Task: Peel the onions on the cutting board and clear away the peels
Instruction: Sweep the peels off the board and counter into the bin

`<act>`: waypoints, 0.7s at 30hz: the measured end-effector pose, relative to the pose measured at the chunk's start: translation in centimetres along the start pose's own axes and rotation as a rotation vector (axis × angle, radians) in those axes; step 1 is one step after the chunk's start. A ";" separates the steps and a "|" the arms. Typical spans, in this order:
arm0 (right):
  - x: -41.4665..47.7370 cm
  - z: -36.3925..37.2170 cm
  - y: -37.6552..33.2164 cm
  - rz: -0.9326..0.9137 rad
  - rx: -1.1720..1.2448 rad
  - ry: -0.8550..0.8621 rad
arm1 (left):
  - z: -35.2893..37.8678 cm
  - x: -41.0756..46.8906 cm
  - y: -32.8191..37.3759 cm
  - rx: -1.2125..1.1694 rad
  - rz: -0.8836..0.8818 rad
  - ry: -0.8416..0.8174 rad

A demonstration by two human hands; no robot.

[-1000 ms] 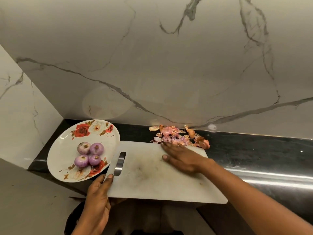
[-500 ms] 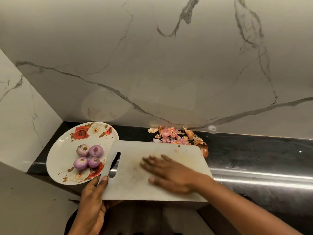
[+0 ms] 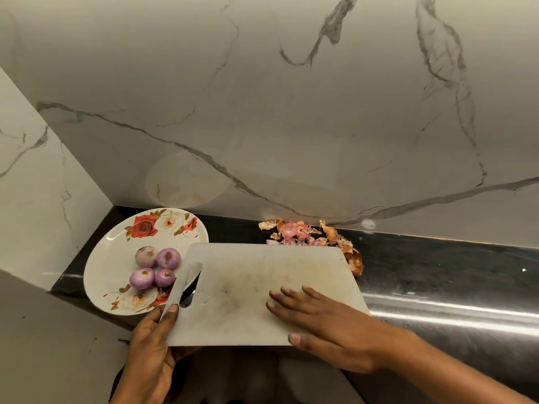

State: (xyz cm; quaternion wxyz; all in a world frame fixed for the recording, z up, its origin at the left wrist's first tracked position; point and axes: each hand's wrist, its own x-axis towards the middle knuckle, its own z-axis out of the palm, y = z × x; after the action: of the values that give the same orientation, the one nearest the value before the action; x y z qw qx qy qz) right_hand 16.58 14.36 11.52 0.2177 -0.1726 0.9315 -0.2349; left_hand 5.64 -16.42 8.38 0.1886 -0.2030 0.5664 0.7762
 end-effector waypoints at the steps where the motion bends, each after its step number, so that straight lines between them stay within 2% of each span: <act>1: -0.2 0.2 0.2 -0.015 -0.027 -0.026 | 0.0 0.1 0.1 -0.001 -0.006 0.002; 4: 0.7 0.3 3.7 0.046 -0.074 -0.002 | -0.3 0.0 0.4 0.012 -0.018 -0.010; 9: 3.0 -1.0 12.2 0.366 -0.052 0.129 | -0.6 -0.3 0.6 0.045 -0.020 -0.038; 11: 3.9 -1.8 12.4 0.401 -0.070 0.190 | -0.6 -0.4 0.4 0.047 -0.018 -0.033; 14: 5.7 -2.2 7.5 0.261 -0.065 0.193 | -0.4 -0.3 -0.1 0.041 -0.023 -0.031; 18: 6.9 -0.5 -0.3 -0.079 -0.066 0.057 | 0.2 -0.1 -0.4 0.044 0.000 -0.037; 21: 7.2 -0.1 0.8 -0.136 -0.114 0.031 | 0.4 -0.2 0.1 0.040 0.020 -0.043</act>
State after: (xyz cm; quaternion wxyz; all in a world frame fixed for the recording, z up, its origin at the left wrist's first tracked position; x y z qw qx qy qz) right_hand 10.25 11.98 8.89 0.1767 -0.2441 0.9326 -0.1985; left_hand 5.68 -16.10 8.69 0.1972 -0.1768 0.5795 0.7708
